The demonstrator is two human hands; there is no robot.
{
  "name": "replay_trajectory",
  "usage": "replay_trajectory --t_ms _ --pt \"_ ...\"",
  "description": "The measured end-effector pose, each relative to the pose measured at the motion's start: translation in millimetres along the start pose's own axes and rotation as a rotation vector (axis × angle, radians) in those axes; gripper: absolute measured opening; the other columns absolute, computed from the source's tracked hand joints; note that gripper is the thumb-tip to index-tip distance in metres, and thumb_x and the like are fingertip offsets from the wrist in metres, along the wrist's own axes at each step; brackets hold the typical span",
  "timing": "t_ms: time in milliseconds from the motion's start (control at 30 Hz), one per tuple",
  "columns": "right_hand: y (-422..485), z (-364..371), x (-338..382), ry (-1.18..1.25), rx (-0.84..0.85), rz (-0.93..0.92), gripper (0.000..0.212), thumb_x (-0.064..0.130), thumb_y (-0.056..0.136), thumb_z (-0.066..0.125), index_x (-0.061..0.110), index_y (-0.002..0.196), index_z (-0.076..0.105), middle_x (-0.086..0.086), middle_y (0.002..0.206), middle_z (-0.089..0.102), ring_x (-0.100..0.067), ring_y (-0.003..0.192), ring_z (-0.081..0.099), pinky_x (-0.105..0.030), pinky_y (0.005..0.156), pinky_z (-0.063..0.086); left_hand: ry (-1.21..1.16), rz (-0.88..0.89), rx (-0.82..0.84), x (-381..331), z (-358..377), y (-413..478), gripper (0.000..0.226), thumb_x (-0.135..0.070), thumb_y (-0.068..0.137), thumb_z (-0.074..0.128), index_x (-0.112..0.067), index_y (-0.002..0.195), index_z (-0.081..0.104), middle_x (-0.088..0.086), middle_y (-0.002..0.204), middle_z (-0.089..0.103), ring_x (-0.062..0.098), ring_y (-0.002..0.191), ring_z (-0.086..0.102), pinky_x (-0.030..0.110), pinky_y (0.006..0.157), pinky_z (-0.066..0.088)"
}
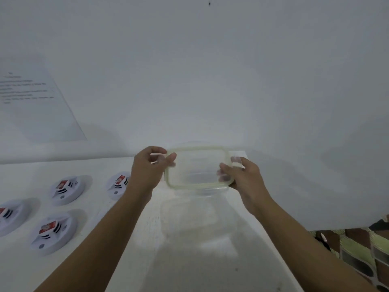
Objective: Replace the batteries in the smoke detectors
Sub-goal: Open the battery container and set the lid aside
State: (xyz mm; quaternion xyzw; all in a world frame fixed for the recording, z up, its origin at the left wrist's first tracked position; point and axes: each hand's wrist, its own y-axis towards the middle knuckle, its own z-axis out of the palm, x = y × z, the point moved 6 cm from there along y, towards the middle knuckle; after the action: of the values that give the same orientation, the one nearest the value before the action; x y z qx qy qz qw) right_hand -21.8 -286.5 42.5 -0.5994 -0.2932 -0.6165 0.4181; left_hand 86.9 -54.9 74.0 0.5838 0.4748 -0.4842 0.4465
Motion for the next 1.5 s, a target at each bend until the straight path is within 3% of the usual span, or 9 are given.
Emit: replay_trajectory --t_ms 200,367,533,867,1000,1100,1267,1367,1500 --pt "54 -3 29 -0.124 -0.012 -0.069 0.015 0.022 0.094 0.07 0.009 0.087 0.067 -0.003 0.086 0.079 -0.006 0.075 0.068 -0.026 0.076 0.046 -0.091 -0.104 0.174 8 17 61 0.051 -0.022 0.071 0.091 0.01 0.105 0.07 0.022 0.109 0.074 0.026 0.099 0.071 0.039 0.103 0.052" --pt "102 2 18 -0.088 -0.05 -0.017 0.026 0.028 0.095 0.069 0.002 0.094 0.064 0.003 0.084 0.08 -0.005 0.097 0.065 -0.02 0.078 0.038 -0.058 -0.205 0.142 30 45 101 0.015 -0.022 0.094 0.07 -0.008 0.091 0.065 0.019 0.105 0.072 0.029 0.09 0.064 0.04 0.081 0.051" --pt "133 8 -12 -0.006 -0.069 0.129 0.019 0.028 0.098 0.062 0.014 0.086 0.056 0.001 0.087 0.079 -0.014 0.088 0.066 -0.03 0.074 0.044 0.052 -0.39 0.222 67 67 117 0.026 -0.048 0.1 0.052 -0.022 0.098 0.054 0.008 0.113 0.064 0.026 0.088 0.06 0.038 0.081 0.05" --pt "119 0 -47 0.103 -0.053 0.34 0.017 0.018 0.101 0.057 0.009 0.088 0.063 -0.01 0.085 0.079 -0.032 0.088 0.067 -0.033 0.068 0.051 0.2 -0.372 0.207 93 62 100 0.023 -0.045 0.101 0.05 -0.023 0.105 0.056 0.011 0.115 0.065 0.035 0.093 0.069 0.044 0.083 0.059" --pt "116 0 -52 0.08 -0.025 0.367 0.017 0.024 0.102 0.056 0.013 0.092 0.063 -0.005 0.087 0.08 -0.029 0.091 0.065 -0.034 0.071 0.048 0.208 -0.383 0.229 91 57 89 0.022 -0.041 0.103 0.05 -0.02 0.106 0.056 0.009 0.104 0.068 0.027 0.077 0.068 0.033 0.068 0.057" --pt "127 1 -41 -0.01 -0.037 0.286 0.017 0.032 0.099 0.058 0.019 0.094 0.068 -0.001 0.096 0.075 -0.025 0.096 0.061 -0.041 0.085 0.047 0.215 -0.305 0.217 78 54 98 0.02 -0.039 0.102 0.053 -0.022 0.113 0.055 0.01 0.101 0.069 0.023 0.078 0.064 0.036 0.075 0.055" --pt "147 6 0 -0.119 0.007 -0.024 0.02 0.036 0.102 0.056 0.023 0.098 0.071 0.001 0.087 0.06 -0.014 0.069 0.042 -0.026 0.063 0.035 0.203 0.013 0.122 29 42 128 0.01 -0.034 0.098 0.062 -0.024 0.101 0.061 0.009 0.083 0.063 0.015 0.066 0.054 0.029 0.062 0.046" --pt "151 3 5 -0.104 0.02 -0.168 0.019 0.029 0.1 0.062 0.016 0.103 0.075 0.004 0.087 0.063 -0.013 0.063 0.056 -0.027 0.064 0.047 0.305 0.12 0.085 30 36 135 0.007 -0.037 0.094 0.068 -0.032 0.095 0.064 0.0 0.083 0.066 0.014 0.067 0.058 0.028 0.066 0.045" --pt "157 0 -23 -0.091 0.05 -0.133 0.012 0.009 0.096 0.066 0.01 0.104 0.075 -0.009 0.106 0.072 -0.026 0.088 0.076 -0.038 0.086 0.06 0.373 0.152 0.003 60 26 125 0.014 -0.025 0.083 0.082 -0.028 0.09 0.07 -0.011 0.085 0.069 0.009 0.075 0.064 0.018 0.068 0.049"
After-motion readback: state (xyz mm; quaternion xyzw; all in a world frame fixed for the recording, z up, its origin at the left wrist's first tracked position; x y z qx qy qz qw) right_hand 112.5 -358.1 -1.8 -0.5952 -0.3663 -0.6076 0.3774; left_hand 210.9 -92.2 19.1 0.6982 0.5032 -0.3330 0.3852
